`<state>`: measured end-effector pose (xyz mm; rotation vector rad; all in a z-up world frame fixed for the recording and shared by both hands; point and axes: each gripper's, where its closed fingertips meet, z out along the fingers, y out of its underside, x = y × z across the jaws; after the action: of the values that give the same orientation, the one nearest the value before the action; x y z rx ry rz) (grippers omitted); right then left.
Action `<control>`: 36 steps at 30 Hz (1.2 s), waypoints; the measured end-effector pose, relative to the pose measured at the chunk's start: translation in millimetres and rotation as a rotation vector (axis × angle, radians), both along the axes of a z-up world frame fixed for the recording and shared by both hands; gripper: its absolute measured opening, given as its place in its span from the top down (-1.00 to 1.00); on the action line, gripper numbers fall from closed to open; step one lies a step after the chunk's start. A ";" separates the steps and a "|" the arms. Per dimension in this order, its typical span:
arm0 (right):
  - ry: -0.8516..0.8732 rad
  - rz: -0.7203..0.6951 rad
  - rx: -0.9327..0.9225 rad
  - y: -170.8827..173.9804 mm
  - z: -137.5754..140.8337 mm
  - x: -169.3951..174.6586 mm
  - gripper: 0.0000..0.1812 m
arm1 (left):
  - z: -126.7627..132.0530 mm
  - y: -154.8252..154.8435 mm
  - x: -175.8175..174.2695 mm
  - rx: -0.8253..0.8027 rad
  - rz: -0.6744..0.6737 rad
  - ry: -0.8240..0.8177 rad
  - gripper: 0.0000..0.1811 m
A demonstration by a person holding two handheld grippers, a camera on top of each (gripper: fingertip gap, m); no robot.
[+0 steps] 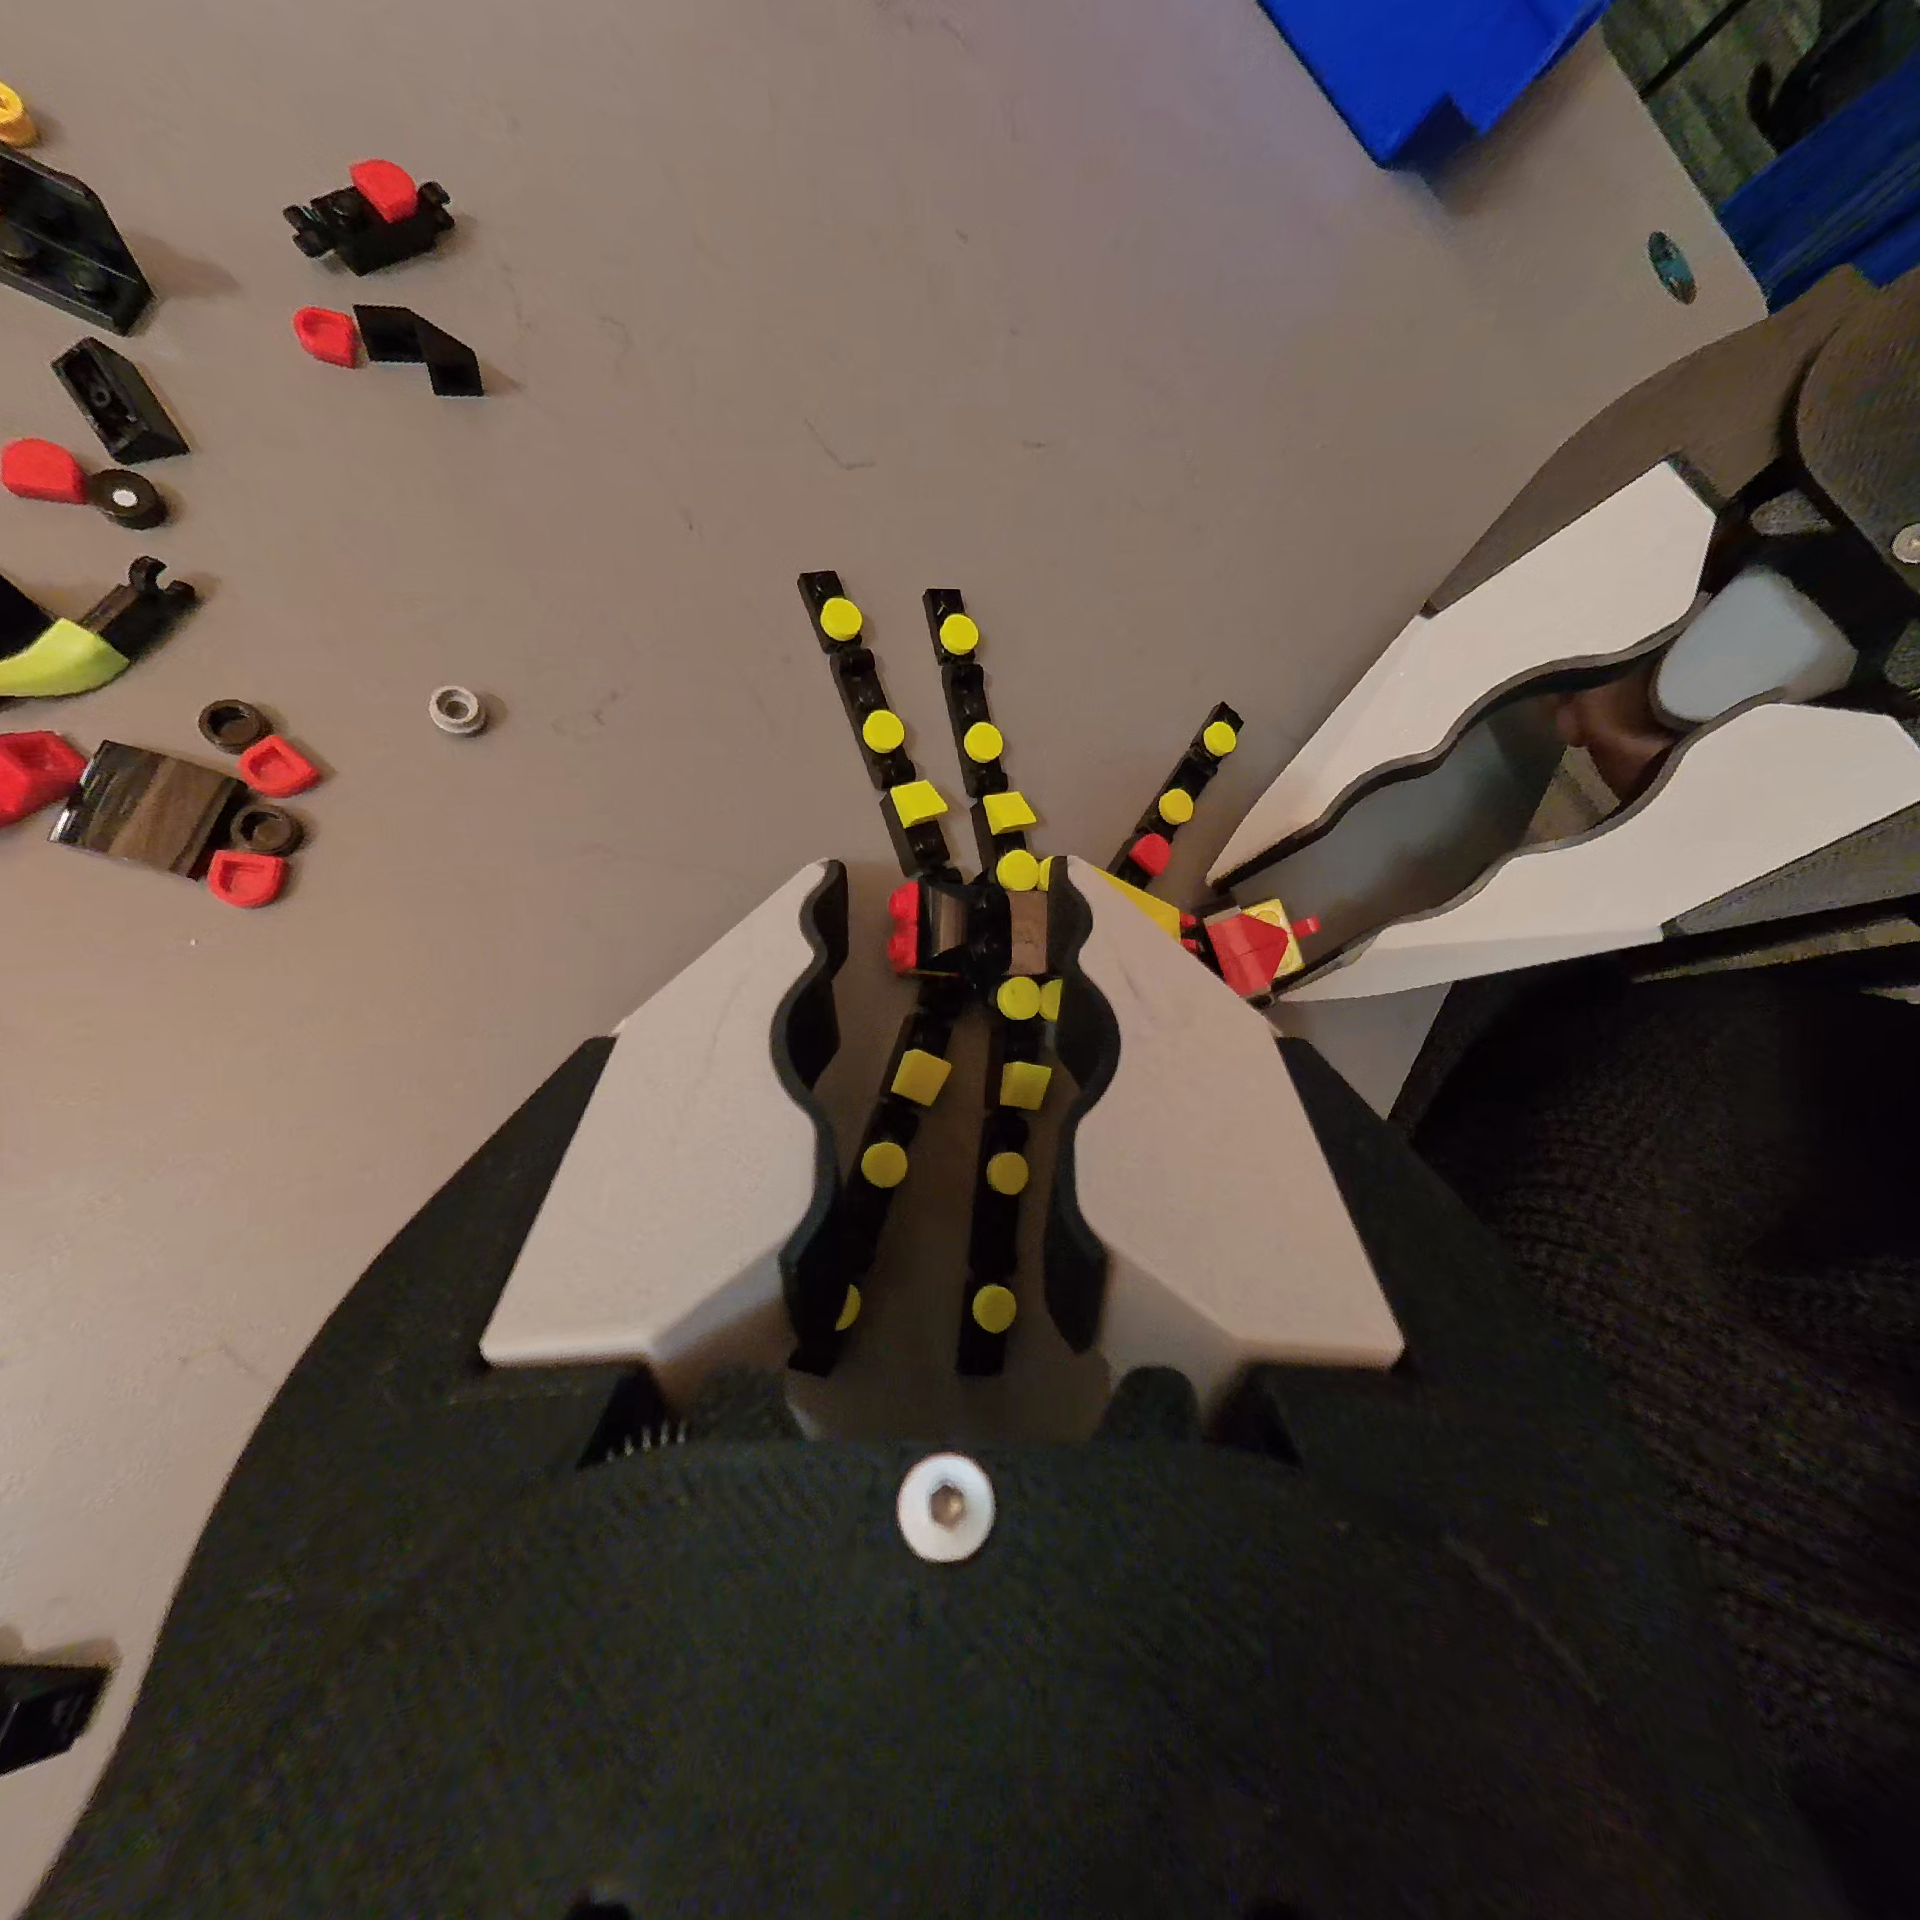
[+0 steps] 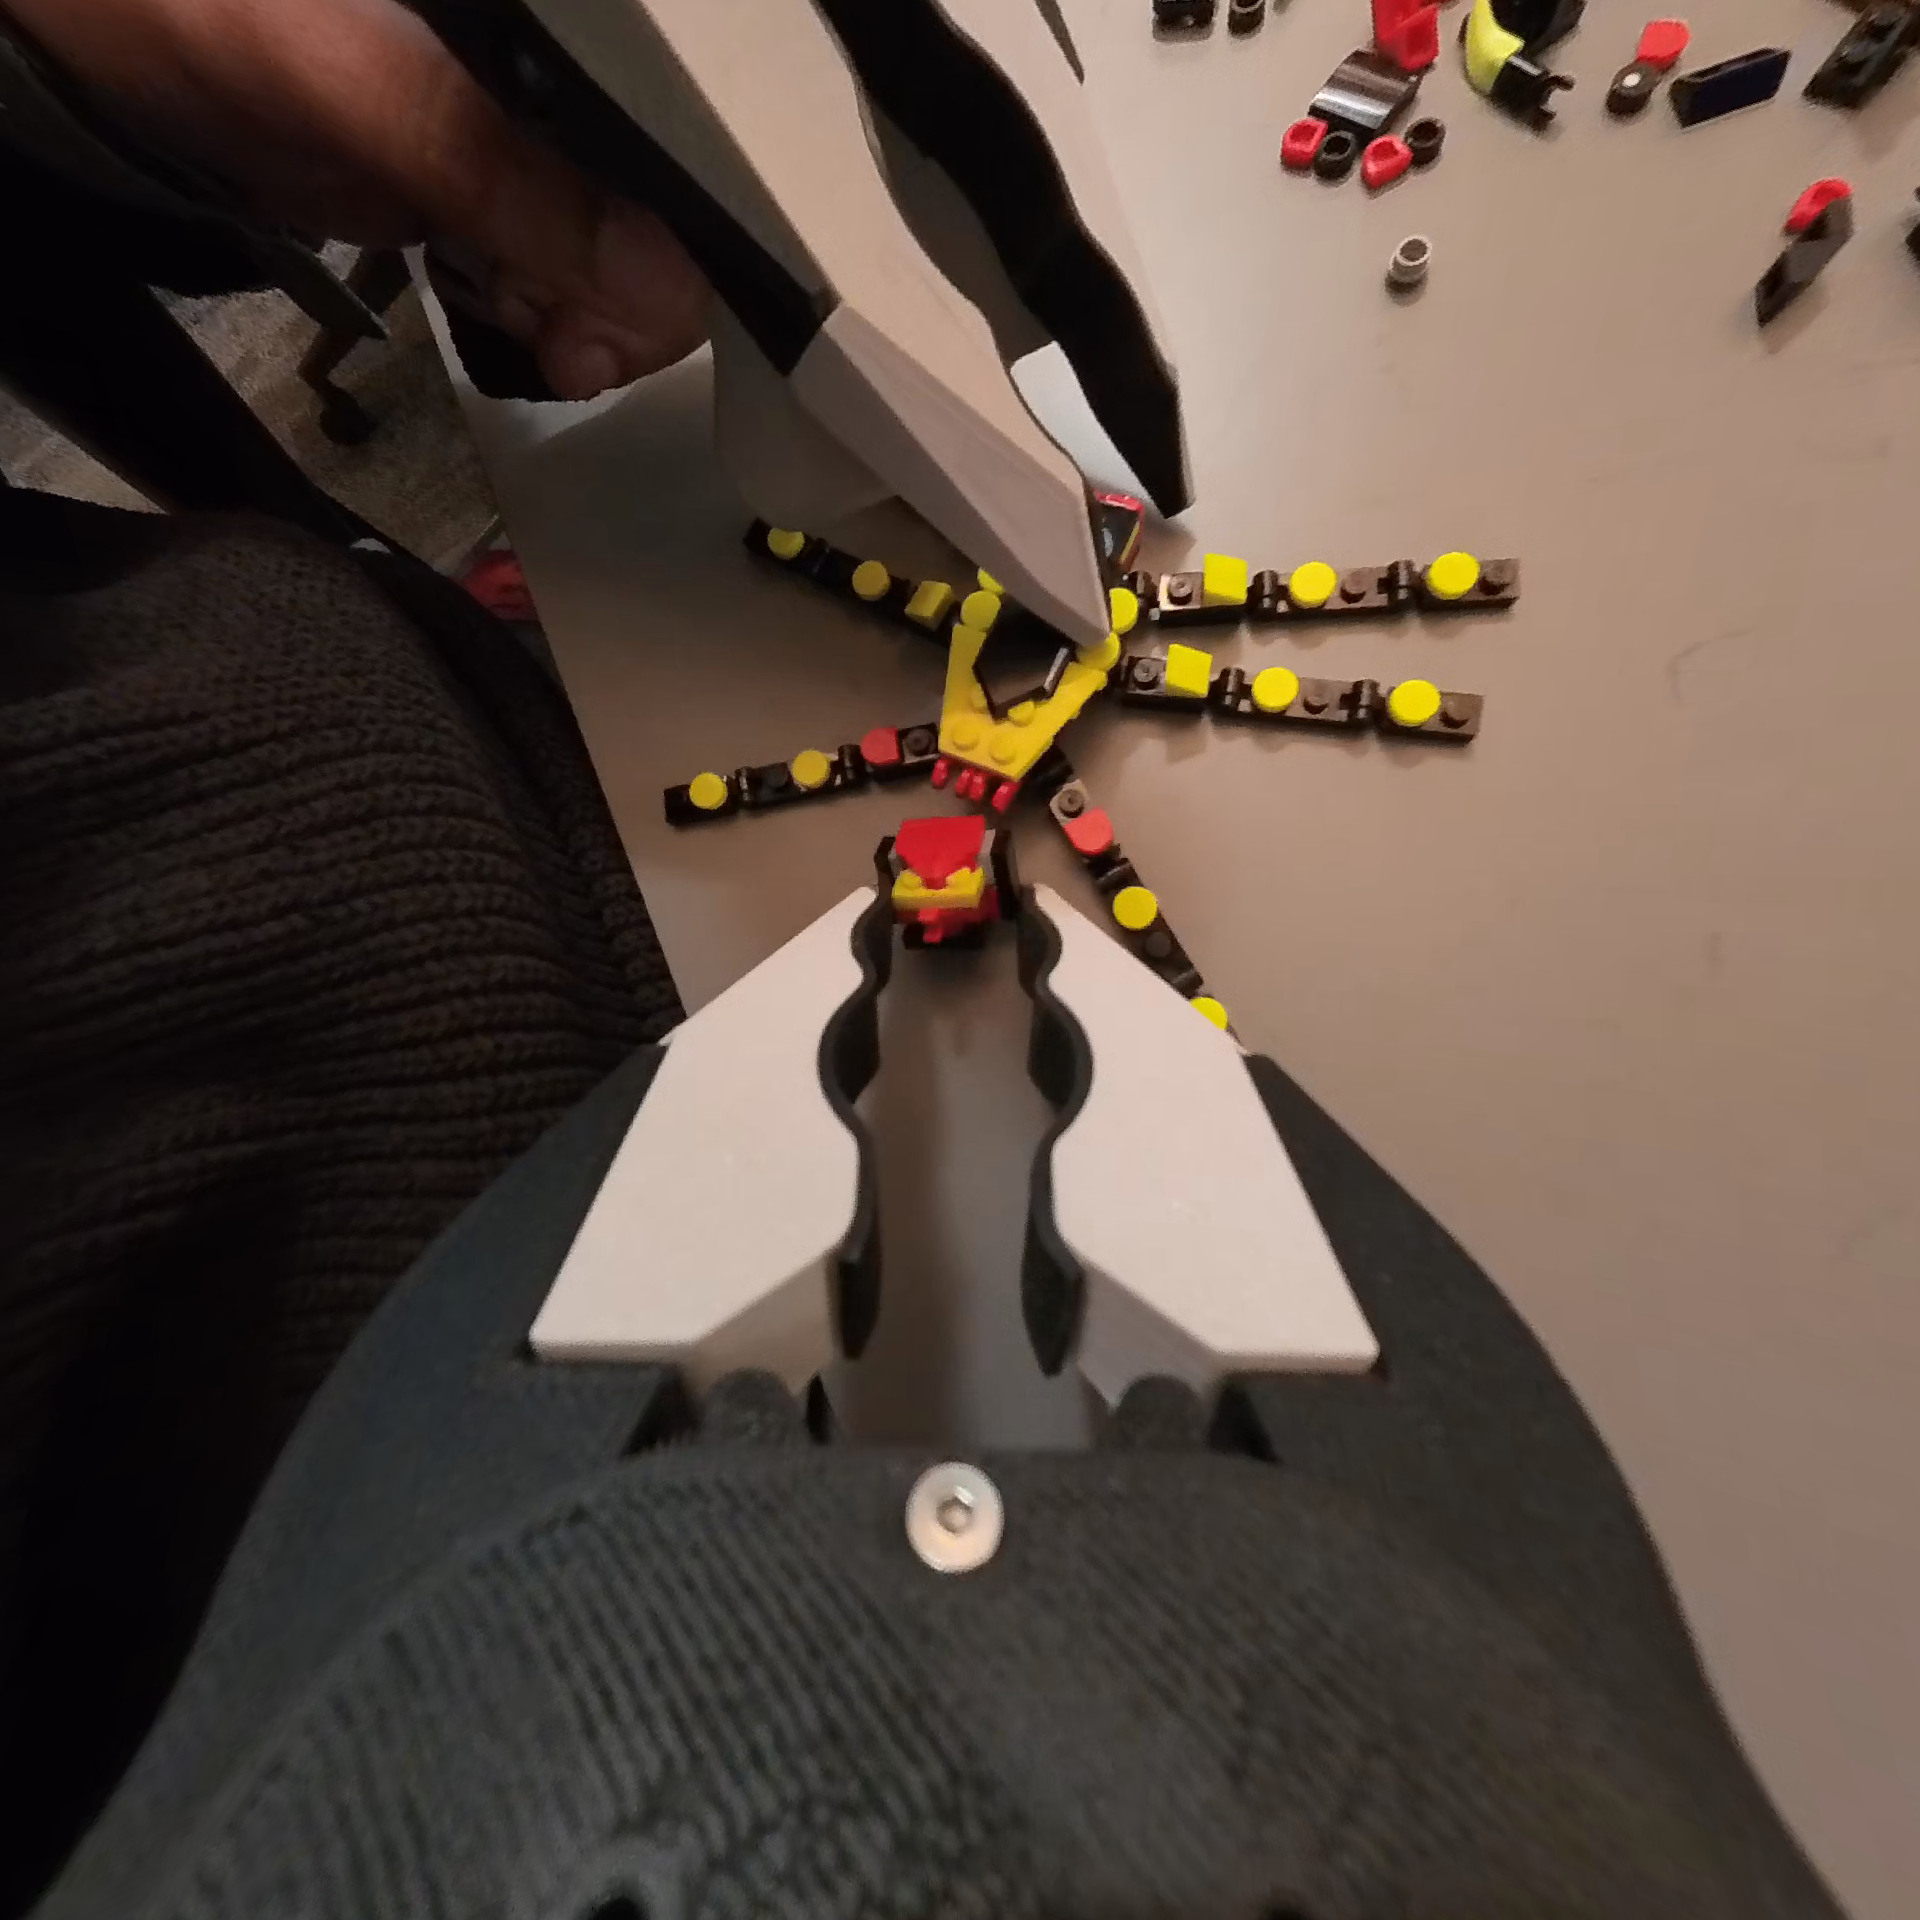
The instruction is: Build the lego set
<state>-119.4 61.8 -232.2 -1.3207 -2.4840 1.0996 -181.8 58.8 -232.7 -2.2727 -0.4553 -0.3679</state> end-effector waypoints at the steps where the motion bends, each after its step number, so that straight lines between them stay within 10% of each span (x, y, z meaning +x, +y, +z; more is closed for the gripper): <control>1: -0.004 -0.001 -0.003 0.4 -0.3 0.2 0.76 | 0.0 0.0 0.0 0.000 0.000 -0.002 0.58; 21: 0.028 0.021 0.042 -1.5 -2.1 0.0 0.72 | -0.1 0.0 0.1 0.002 0.001 -0.014 0.57; 36: -0.177 -0.099 -0.592 -9.5 36.5 -1.0 0.73 | -1.0 -0.4 0.6 0.002 0.008 -0.045 0.57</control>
<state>-120.4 52.3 -195.6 -1.7228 -2.2503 1.8574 -181.2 58.4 -233.7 -2.2636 -0.4862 -0.4155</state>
